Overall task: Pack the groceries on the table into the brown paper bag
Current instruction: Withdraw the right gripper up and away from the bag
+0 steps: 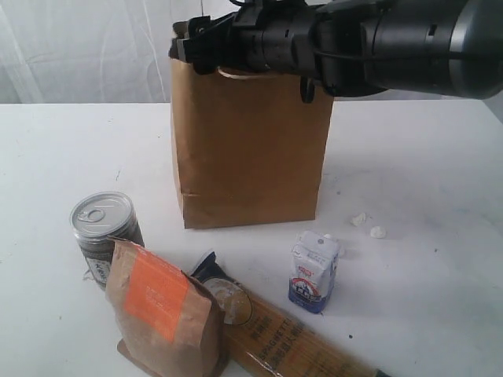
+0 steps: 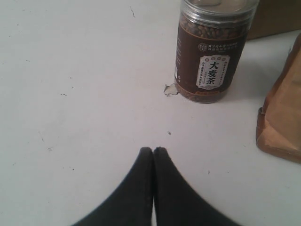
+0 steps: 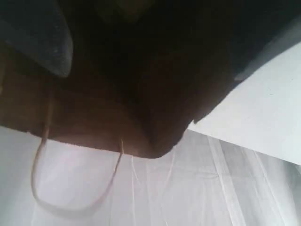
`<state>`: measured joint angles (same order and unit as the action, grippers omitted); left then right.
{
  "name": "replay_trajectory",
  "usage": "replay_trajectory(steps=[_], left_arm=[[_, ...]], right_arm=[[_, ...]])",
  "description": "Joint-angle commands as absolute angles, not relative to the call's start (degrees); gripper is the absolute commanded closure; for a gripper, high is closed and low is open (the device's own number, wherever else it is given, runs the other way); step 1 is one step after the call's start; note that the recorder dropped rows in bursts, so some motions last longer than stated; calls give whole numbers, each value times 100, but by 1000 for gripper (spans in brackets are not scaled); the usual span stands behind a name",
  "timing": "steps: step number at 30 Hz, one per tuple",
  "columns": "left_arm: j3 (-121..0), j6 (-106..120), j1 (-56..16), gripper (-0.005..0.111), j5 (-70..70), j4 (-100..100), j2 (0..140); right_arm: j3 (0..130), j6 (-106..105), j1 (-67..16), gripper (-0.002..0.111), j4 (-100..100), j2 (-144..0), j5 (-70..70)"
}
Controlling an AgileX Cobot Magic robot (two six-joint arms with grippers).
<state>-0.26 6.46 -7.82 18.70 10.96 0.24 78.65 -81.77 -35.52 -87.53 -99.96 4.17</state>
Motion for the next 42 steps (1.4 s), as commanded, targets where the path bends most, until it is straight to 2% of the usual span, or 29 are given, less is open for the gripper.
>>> replay_trajectory(steps=[1, 19, 25, 26, 28, 29, 30, 31, 32, 34, 36, 38, 40, 42], left_arm=[[0, 626, -820, 107, 1913, 1146, 0], [0, 626, -820, 107, 1913, 1146, 0], [0, 626, -820, 107, 1913, 1146, 0], [0, 626, -820, 107, 1913, 1146, 0], [0, 626, -820, 107, 1913, 1146, 0], [0, 626, -820, 107, 1913, 1146, 0], [0, 626, -820, 107, 1913, 1146, 0], [0, 626, -820, 107, 1913, 1146, 0], [0, 626, -820, 107, 1913, 1146, 0], [0, 626, -820, 107, 1913, 1146, 0], [0, 626, -820, 107, 1913, 1146, 0], [0, 626, -820, 107, 1913, 1146, 0], [0, 626, -820, 107, 1913, 1146, 0], [0, 626, -820, 107, 1913, 1146, 0]], right_arm=[[7882, -8171, -3528, 25, -8704, -9942, 440], [7861, -8238, -3528, 25, -8681, -8723, -599], [7784, -8227, -3528, 27, -8034, -8014, -462], [7701, -8227, -3528, 29, -7867, -7891, -286], [7292, -8336, -3528, 43, -7662, -7552, 442], [6923, -8617, -3528, 56, -7688, -7312, 1060], [6699, -8771, -3528, 64, -7795, -7191, 1426], [6274, -9111, -3528, 79, -8195, -6964, 2073], [6087, -9340, -3528, 85, -8571, -6832, 2444], [5658, -10585, -3528, 102, -9995, -6429, 4075], [5224, -10902, -3528, 108, -9995, -6173, 5312], [4849, -11126, -3528, 108, -9995, -5889, 5819], [4601, -11077, -3528, 108, -9995, -5550, 5794], [4586, -9909, -3528, 108, -9995, -5082, 5506]])
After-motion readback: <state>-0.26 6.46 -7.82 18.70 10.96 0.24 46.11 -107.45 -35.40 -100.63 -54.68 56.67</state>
